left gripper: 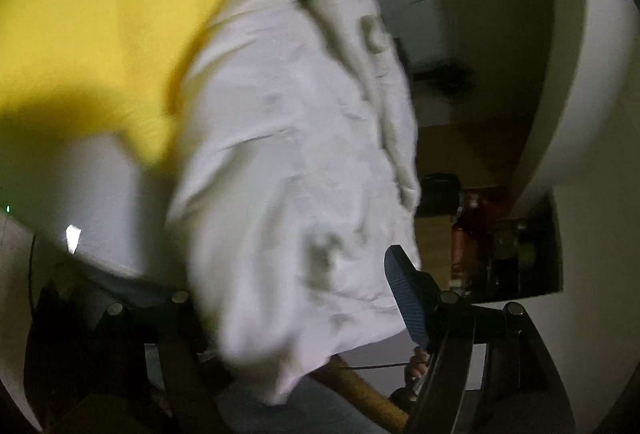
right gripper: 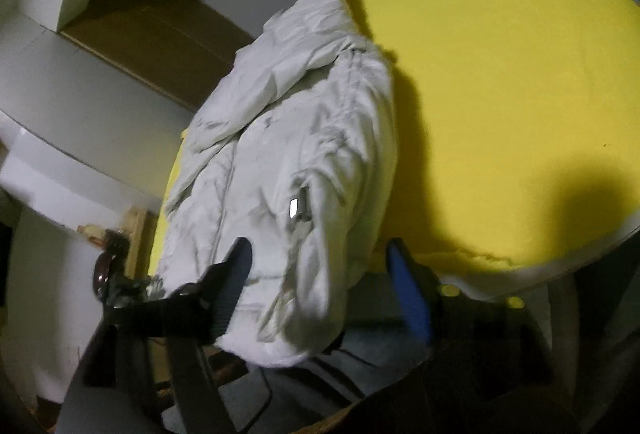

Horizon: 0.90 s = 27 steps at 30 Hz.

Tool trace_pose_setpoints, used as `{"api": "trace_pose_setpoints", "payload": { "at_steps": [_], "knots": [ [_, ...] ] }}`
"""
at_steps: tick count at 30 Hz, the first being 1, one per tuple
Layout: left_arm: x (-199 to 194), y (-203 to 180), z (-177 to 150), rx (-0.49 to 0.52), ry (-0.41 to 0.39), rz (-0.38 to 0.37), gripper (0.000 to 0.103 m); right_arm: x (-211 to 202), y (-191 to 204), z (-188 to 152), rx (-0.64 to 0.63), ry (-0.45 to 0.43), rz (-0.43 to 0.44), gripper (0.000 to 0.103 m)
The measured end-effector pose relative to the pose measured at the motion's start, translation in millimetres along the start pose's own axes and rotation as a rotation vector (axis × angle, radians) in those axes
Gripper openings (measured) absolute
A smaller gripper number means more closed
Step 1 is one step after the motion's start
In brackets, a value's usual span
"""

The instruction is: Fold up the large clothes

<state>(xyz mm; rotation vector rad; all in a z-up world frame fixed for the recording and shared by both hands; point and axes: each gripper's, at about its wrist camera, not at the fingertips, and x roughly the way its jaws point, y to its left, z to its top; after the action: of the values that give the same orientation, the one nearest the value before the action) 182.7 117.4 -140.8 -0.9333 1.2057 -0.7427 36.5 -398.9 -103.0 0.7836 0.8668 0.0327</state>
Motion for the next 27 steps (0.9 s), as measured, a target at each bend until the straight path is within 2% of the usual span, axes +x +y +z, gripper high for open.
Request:
{"api": "trace_pose_setpoints", "payload": {
  "at_steps": [2, 3, 4, 5, 6, 7, 14, 20, 27],
  "knots": [
    [2, -13, 1, 0.059, -0.001, 0.030, 0.070, 0, 2, 3, -0.007, -0.005, 0.022, 0.065],
    [5, -16, 1, 0.071, 0.007, 0.052, 0.068, 0, 4, 4, -0.014, -0.006, 0.029, 0.051],
    [7, -18, 0, 0.079, 0.015, 0.072, 0.052, 3, 6, 4, -0.026, 0.001, 0.031, 0.028],
    [9, -18, -2, 0.092, 0.018, 0.092, 0.035, 8, 7, 5, -0.036, 0.017, 0.011, 0.015],
    [10, -19, -3, 0.119, 0.012, 0.131, 0.003, 12, 9, 2, -0.040, 0.027, -0.006, 0.009],
    [8, -17, -6, 0.125, 0.007, 0.139, 0.006, 15, 8, 1, -0.042, 0.036, -0.011, 0.007],
    [-8, -11, -15, 0.136, -0.031, 0.139, 0.003, -6, -3, -3, -0.031, 0.011, 0.063, 0.004],
    [-15, -45, -17, 0.231, -0.072, 0.147, 0.002, -19, 9, -1, -0.055, -0.020, 0.114, 0.003],
    [-33, -74, 3, 0.272, -0.093, 0.097, 0.002, -35, 24, 23, -0.090, -0.052, 0.177, 0.003]
  ]
}}
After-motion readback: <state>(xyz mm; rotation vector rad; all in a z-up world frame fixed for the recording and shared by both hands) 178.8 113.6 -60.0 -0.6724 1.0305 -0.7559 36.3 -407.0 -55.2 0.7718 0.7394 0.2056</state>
